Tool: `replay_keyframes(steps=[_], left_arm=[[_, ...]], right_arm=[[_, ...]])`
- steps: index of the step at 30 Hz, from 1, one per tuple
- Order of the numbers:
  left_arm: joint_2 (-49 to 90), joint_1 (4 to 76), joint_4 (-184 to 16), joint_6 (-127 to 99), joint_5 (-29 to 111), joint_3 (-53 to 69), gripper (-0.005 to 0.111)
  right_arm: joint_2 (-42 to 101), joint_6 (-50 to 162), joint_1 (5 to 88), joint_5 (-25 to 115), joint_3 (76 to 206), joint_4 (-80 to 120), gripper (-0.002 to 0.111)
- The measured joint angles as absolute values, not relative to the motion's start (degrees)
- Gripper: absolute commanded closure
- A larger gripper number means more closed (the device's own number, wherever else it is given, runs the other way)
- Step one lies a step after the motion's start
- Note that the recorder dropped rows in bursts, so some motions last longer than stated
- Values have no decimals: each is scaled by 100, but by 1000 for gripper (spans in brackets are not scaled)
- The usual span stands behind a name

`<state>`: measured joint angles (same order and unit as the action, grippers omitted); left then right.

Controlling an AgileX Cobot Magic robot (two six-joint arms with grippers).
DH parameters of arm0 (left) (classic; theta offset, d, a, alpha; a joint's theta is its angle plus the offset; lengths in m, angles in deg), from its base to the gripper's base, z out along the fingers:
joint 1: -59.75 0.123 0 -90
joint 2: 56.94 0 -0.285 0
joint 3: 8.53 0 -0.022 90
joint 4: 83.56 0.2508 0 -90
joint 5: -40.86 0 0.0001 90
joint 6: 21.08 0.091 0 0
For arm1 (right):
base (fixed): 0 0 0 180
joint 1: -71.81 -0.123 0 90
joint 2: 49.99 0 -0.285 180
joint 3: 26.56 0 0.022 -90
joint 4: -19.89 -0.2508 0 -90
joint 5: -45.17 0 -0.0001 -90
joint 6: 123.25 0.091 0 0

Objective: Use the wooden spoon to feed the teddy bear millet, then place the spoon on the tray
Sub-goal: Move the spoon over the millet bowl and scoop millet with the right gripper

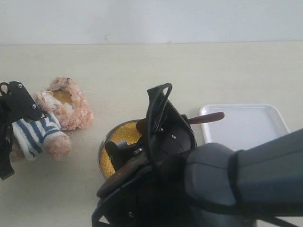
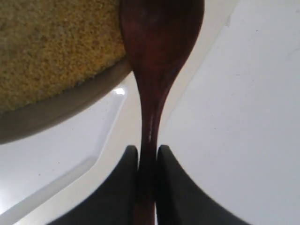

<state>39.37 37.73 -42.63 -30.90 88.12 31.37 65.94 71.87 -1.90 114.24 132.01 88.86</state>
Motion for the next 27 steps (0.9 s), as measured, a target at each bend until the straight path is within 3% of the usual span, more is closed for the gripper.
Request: replay_keyframes(steps=[15,27], left_arm=[[3937,3773,-4263,-3090,8789,3137,103],[3937,3773,-4340,-3095,8779,3137,103]], right_arm=[[6653,5986,-589,11088,13279,8426,109],[6653,5736,-358,11391,14328,6668,109]])
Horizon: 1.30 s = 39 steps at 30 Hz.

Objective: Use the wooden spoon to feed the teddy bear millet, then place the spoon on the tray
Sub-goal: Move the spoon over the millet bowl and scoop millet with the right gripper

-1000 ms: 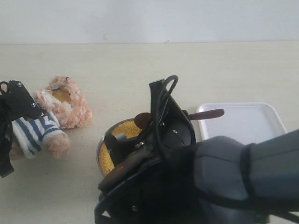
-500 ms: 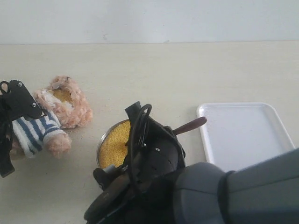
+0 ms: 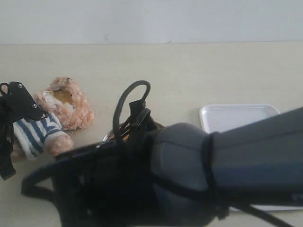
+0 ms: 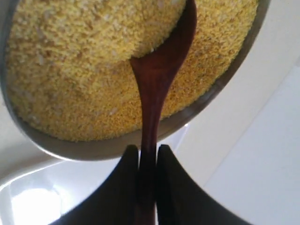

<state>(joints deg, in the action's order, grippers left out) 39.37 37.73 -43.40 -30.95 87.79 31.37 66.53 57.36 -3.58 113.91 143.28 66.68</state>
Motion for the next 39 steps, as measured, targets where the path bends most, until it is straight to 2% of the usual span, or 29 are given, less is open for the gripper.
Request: replay_keyframes(steps=[6,16,25,39], left_arm=[[3937,3773,-4340,-3106,8779,3137,103],[3937,3773,-4366,-3104,8686,3137,103],[3937,3773,-4388,-3104,8686,3137,103],[3900,3773,-4454,-3104,8686,3137,103]], right_arm=[[6653,5675,191,11418,14363,5741,109],[6653,5559,205,11469,14418,5565,109],[6653,5524,312,11519,15026,4889,109],[6639,5524,1272,11492,15188,3451,109]])
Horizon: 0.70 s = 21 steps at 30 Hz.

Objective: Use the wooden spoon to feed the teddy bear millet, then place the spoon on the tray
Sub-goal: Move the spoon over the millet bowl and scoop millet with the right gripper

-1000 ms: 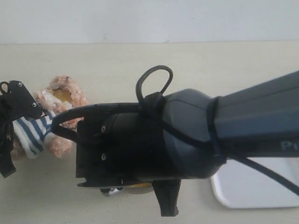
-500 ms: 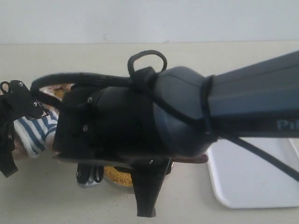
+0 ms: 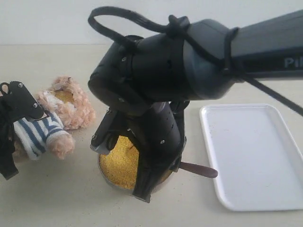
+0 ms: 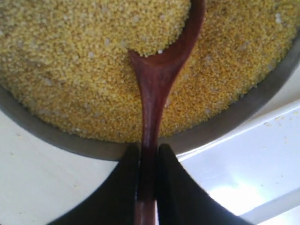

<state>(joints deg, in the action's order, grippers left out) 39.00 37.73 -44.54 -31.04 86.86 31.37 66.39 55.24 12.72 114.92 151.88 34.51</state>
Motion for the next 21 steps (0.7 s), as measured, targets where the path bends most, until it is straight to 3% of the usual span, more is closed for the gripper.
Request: replay_keyframes(steps=[10,21], left_arm=[[3181,3773,-4556,-3104,8729,3116,103],[2286,3773,-5336,-2317,9074,3116,103]], right_arm=[[6311,5117,1909,11492,15188,2344,109],[6286,4900,1973,11492,15191,2082,109]])
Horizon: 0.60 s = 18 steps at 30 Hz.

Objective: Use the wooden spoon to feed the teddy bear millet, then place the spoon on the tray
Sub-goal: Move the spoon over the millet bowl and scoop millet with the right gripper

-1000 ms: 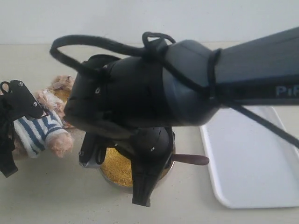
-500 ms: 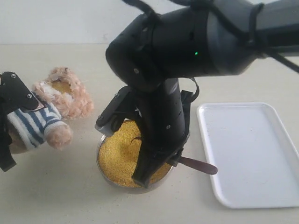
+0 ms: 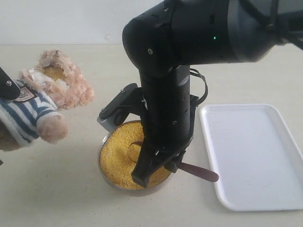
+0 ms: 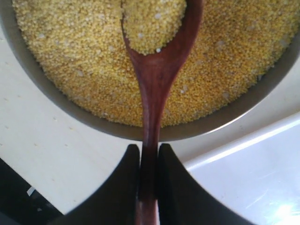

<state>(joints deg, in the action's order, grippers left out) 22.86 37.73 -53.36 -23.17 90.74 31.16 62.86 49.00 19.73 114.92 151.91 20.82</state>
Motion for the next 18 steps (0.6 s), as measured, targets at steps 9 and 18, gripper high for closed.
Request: replay_keyframes(steps=[9,18], left_arm=[[1666,3773,-5608,-1952,9199,3282,103],[1314,3773,-6042,-1362,8828,3605,103]], right_arm=[[6286,4657,2153,11492,15191,1772,109],[6286,4045,2786,11492,15201,612,109]])
